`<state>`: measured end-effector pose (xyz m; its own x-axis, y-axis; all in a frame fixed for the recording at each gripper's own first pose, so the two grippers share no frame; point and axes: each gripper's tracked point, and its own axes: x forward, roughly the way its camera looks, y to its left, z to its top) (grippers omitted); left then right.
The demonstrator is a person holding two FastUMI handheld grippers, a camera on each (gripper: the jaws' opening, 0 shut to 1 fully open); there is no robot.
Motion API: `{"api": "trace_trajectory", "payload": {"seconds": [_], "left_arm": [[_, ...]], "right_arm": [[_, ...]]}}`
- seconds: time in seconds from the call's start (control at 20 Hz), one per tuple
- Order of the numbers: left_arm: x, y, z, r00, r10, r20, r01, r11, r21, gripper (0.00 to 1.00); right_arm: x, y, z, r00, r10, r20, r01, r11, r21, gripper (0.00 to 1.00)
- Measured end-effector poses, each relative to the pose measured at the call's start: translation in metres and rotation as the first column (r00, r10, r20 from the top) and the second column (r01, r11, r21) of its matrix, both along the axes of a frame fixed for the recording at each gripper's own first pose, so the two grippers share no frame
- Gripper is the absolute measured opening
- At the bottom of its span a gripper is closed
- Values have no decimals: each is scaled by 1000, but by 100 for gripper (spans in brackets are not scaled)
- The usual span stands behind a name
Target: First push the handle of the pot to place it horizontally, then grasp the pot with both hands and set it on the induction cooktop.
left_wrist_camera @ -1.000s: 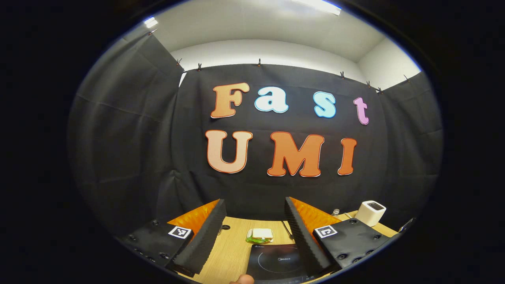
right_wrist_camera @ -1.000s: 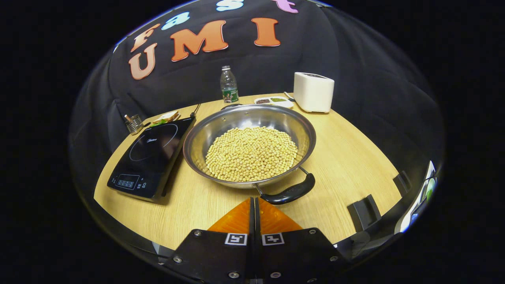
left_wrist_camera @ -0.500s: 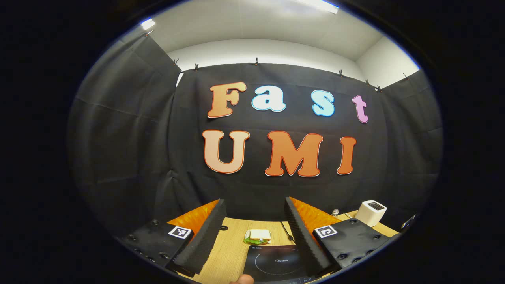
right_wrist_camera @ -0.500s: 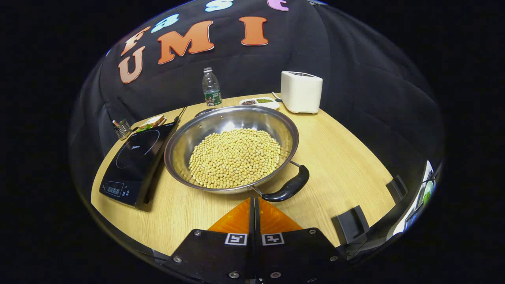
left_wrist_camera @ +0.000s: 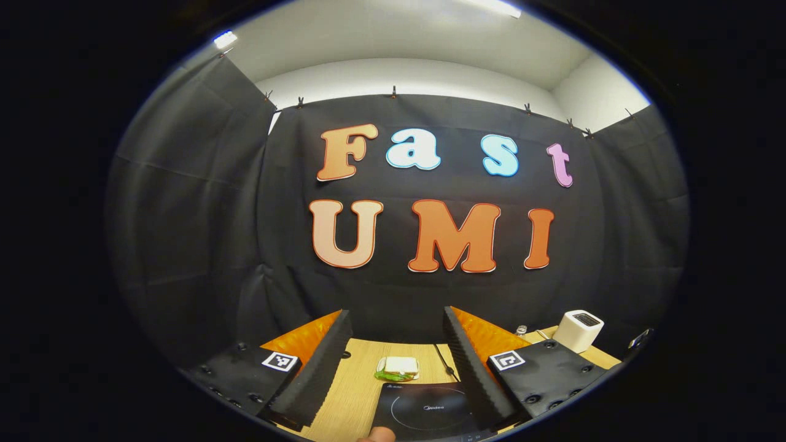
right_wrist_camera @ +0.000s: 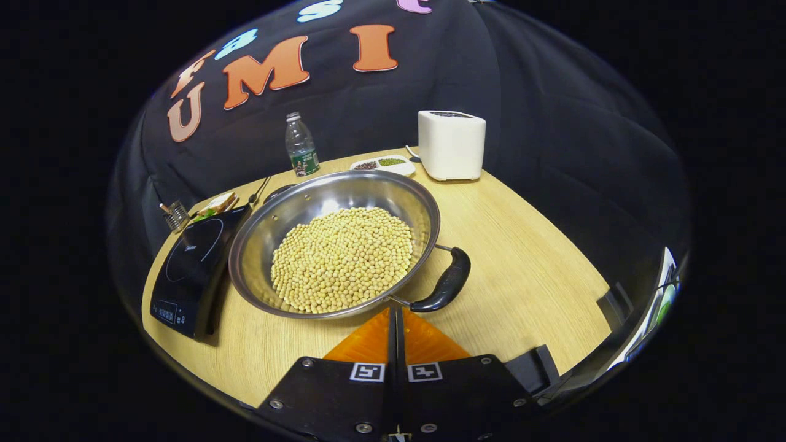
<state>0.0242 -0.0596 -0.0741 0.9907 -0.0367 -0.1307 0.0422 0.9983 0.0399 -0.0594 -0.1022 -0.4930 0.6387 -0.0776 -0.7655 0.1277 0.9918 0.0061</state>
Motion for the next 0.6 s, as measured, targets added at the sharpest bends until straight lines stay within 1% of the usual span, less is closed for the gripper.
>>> {"api": "trace_trajectory", "payload": {"seconds": [0.6], "left_arm": [[20,-8,-19,1000,15,-19,-15,1000,2,99]], "right_arm": [[55,-39,-15,999,-53,-4,53,998,-17,0]]}}
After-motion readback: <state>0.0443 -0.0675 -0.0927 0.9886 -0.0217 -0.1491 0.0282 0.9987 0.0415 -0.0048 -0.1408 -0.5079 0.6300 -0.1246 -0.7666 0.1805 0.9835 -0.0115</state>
